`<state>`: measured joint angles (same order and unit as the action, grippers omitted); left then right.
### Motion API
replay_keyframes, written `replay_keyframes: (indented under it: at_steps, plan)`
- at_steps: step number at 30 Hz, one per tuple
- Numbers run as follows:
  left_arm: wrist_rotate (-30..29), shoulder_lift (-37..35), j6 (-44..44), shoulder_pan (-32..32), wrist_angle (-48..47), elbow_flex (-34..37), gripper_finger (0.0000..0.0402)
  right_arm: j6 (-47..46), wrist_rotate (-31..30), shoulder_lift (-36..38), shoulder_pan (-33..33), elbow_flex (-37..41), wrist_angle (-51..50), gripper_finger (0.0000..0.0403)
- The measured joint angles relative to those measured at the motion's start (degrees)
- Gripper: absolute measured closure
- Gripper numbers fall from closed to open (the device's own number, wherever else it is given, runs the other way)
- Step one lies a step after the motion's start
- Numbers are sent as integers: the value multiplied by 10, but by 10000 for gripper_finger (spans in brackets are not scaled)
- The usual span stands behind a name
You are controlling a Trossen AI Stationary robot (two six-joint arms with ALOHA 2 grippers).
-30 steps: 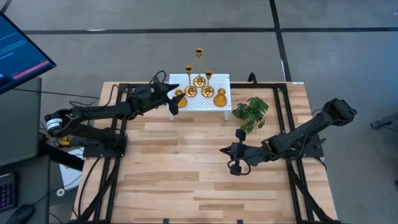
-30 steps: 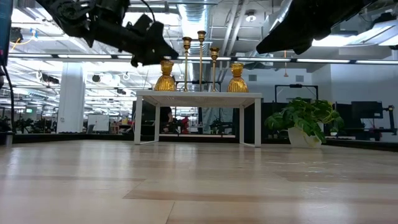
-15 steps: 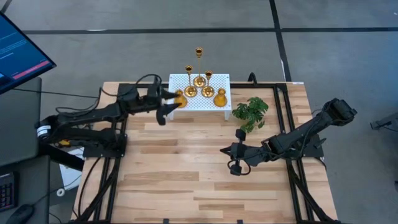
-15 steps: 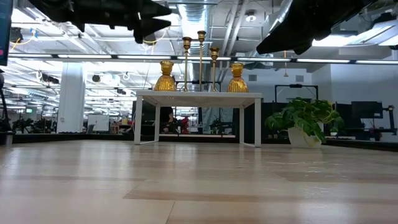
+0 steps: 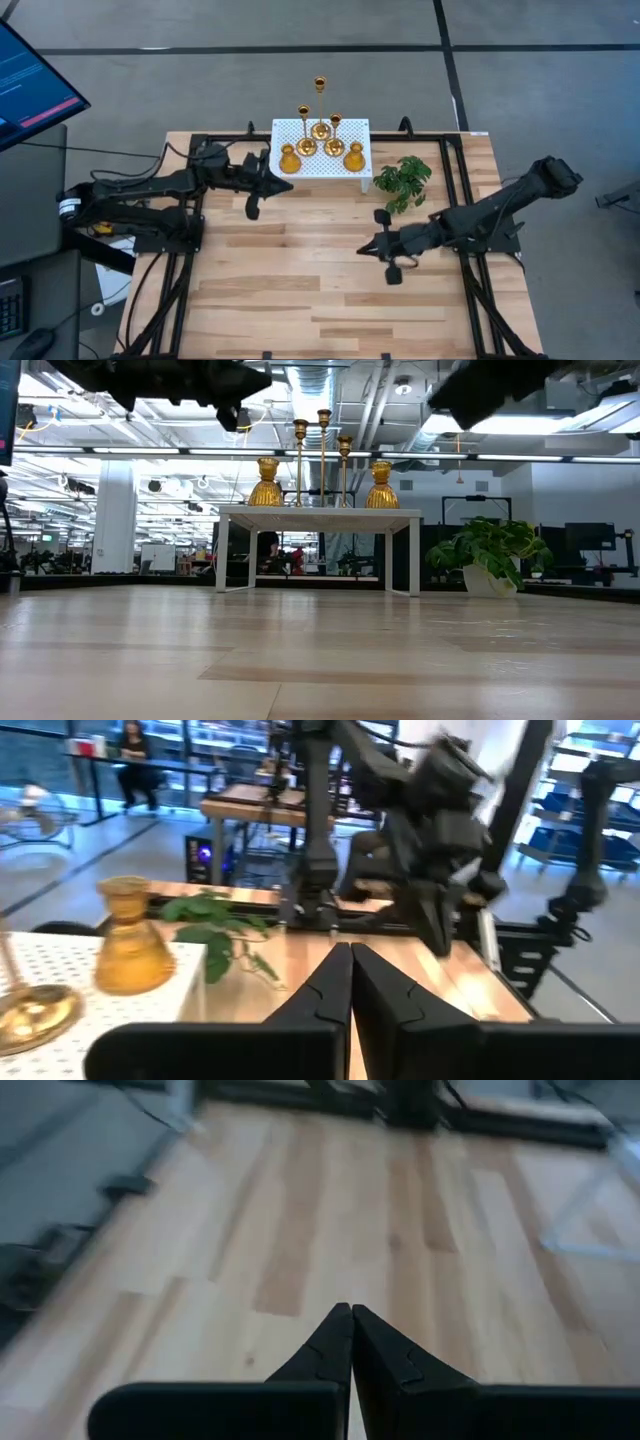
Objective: Pick & Place candle stick holders
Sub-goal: Return to home position
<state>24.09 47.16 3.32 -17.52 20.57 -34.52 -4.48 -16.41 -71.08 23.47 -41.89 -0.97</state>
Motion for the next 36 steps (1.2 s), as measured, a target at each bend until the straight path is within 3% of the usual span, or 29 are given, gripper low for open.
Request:
replay_keyframes:
  at_steps: [3,6,13,17,22,28,36]
  plan:
    - [-3,0,-18,26,0,0,398,33,58,44,-33,0,-11,403]
    - [-24,0,-40,59,0,8,398,49,62,93,-67,0,-55,403]
    - [-162,0,-64,116,0,63,398,79,60,245,-113,0,-168,403]
    - [-211,0,-63,130,18,94,398,78,59,340,-124,0,-193,403]
    - [-213,0,-63,146,80,120,398,62,59,412,-128,0,-224,403]
    - [-213,5,-66,161,91,122,398,64,65,473,-127,0,-278,403]
    - [-213,29,-80,164,105,122,398,90,76,523,-128,0,-278,403]
